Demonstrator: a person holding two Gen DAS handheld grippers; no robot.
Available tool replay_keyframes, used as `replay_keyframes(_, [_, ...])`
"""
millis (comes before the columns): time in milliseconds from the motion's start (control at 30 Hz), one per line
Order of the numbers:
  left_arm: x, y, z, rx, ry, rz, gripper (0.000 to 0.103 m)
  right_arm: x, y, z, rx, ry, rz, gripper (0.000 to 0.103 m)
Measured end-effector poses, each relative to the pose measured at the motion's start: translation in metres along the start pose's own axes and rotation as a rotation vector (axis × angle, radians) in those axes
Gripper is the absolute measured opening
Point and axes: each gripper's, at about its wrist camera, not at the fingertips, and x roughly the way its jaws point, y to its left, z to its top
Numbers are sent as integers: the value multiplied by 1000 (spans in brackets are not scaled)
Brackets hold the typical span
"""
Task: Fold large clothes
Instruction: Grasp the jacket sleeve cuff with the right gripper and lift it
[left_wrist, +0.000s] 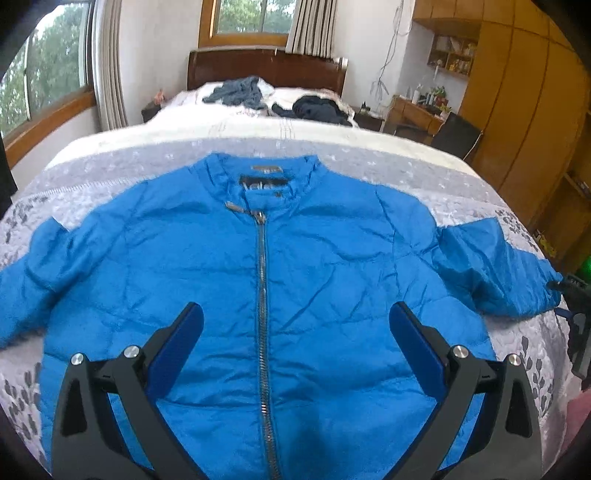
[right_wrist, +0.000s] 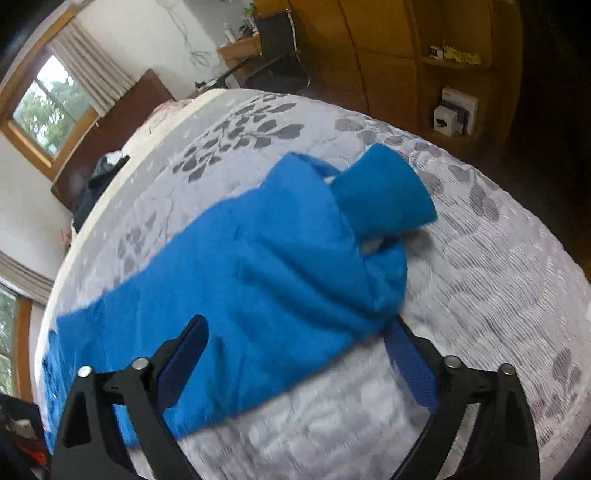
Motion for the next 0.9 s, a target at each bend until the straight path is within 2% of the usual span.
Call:
replay_keyframes(67, [5,3,-2,-13,30,-14,100,2,1,6,-6,-11,-24,83])
replay_keyframes(133, [7,6,-4,-23,43,-19,100,2,2,9,-11,-16,-46,61])
replay_keyframes(167, [7,7,-5,-23,43,-17,100,3,1,10,-7,-16,-53,55])
replay_keyframes(233, [5,11,-7,-23,39,-16,100,1,-3,14,5,-10,-31,32])
replay_keyframes(333, [1,15,-7,-21,34,-21,100,-9,-10,17,9,-10,9,15])
replay_keyframes(433, [-4,20,-10,-16,24,-15,100,-23,-20,16,34,-21,50,11])
replay_keyframes(567, [-6,28,-11,-22,24,-1,100,-16,-25,11,42,11,-5,11])
replay_keyframes(667, [-8,37,-12,-39,34,2,100,-17,-25,8,54,-3,-6,9])
replay_keyframes(767, [-13,45,-11,-34,19,13,100,-35,-9,7,25,-54,-12,7])
replay_keyframes(900, [-20,58,-9,-46,-7,22,100,-63,25,4,-33,-116,41,5])
